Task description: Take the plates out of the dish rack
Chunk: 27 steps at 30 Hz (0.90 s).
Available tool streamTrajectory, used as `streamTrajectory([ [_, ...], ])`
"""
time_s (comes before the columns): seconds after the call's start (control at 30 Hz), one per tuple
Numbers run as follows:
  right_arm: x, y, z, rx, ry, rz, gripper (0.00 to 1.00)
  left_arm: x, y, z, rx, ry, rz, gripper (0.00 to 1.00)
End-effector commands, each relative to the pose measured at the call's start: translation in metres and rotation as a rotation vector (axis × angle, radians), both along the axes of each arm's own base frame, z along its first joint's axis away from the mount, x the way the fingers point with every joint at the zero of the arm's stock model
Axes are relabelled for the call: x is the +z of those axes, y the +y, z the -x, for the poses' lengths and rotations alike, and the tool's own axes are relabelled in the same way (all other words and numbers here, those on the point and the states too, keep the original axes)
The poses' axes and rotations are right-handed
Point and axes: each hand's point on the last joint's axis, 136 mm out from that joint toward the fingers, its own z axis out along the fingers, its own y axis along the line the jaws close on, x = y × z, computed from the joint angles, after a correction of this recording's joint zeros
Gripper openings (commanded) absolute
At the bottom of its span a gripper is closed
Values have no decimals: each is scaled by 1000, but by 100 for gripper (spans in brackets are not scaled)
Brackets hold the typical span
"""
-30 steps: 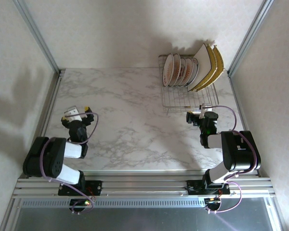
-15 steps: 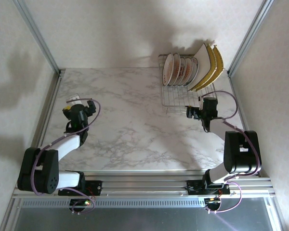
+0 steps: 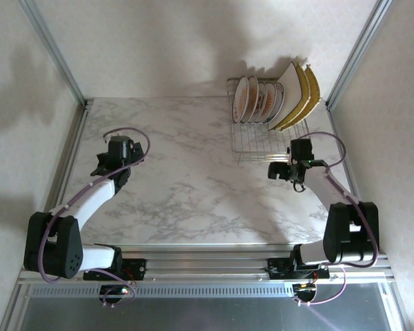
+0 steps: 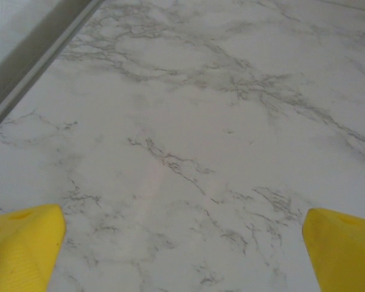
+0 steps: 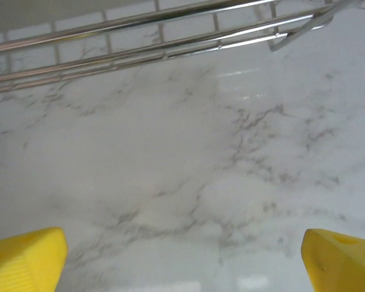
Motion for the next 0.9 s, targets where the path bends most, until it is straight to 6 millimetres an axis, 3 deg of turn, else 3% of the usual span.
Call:
streamTrajectory([
  [0.0, 47, 10, 5, 23, -20, 5, 99, 6, -7, 0, -42, 108, -7, 100],
  [0.2, 134, 42, -37, 113, -200, -7, 99, 16, -33, -32, -212, 188, -2, 100],
  [0.3, 165, 64, -64, 161, -262, -14, 99, 19, -48, -48, -283, 198, 30, 100],
  [0.43, 193, 99, -109, 231, -335, 16, 99, 20, -57, -59, -323, 197, 41, 100],
  [0.63, 210, 143, -180, 290, -399, 69, 93, 19, -71, -67, -368, 177, 86, 100],
  [0.87, 192, 152, -238, 241, -454, 149, 81, 19, -74, -65, -378, 174, 91, 100],
])
